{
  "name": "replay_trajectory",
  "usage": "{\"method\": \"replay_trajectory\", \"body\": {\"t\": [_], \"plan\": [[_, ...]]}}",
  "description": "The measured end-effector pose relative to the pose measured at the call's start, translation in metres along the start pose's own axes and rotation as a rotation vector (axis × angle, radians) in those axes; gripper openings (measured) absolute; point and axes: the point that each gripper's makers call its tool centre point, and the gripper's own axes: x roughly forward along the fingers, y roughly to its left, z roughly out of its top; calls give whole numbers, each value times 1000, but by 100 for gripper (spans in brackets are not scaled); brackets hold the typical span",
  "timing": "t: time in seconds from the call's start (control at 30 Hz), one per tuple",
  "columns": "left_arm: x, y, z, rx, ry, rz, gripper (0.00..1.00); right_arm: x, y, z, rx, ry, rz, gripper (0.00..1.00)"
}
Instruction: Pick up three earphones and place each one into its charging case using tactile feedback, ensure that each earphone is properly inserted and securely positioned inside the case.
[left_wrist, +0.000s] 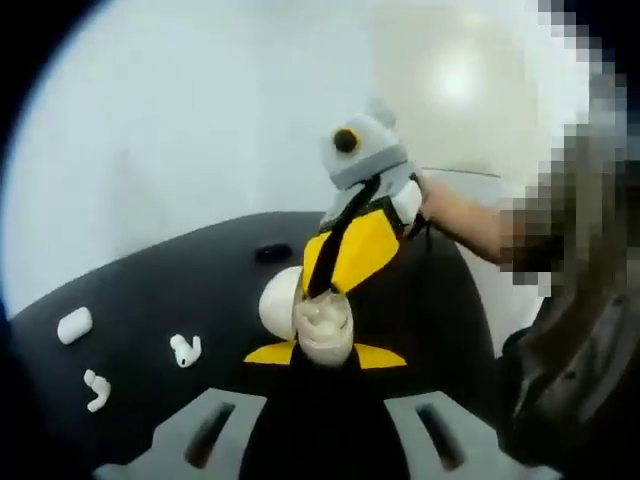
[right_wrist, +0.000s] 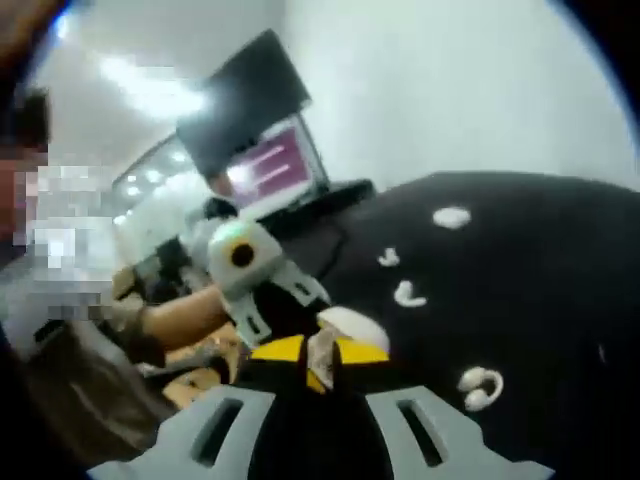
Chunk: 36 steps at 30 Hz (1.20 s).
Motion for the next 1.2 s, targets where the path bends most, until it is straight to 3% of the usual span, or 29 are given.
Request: {"method": "replay_trajectory", "body": {"t": [0.13,0.2,0.23,0.47,0.63,0.7,0.83,1.0,1.1,1.2], "plan": [[0,0,0,34,-2,12,18,4,-1,2,-28,21,-89,13],[-2,-5,3,55,-13,13,18,5,-6,-5,-87,73,-168,13],[-1,-6,2,57,-7,8,18,8,-6,-2,-143,53,-188,14],[-1,-6,2,16,1,13,18,10,1,-6,-248,47,-288,10],[-2,-6,2,-11,11,13,18,7,5,-1,-398,27,-345,6],[-2,-4,2,-26,12,11,18,2,5,1,-391,-1,-366,5],[-4,5,0,-27,12,13,17,-11,13,18,-334,-148,-329,5],[-3,6,0,-25,10,14,17,-54,-3,59,-255,-376,-394,5],[-3,5,0,-17,9,13,17,-60,-23,63,-235,-348,-434,5],[-2,0,2,-12,8,10,17,-44,-39,64,-243,-283,-441,6]]}}
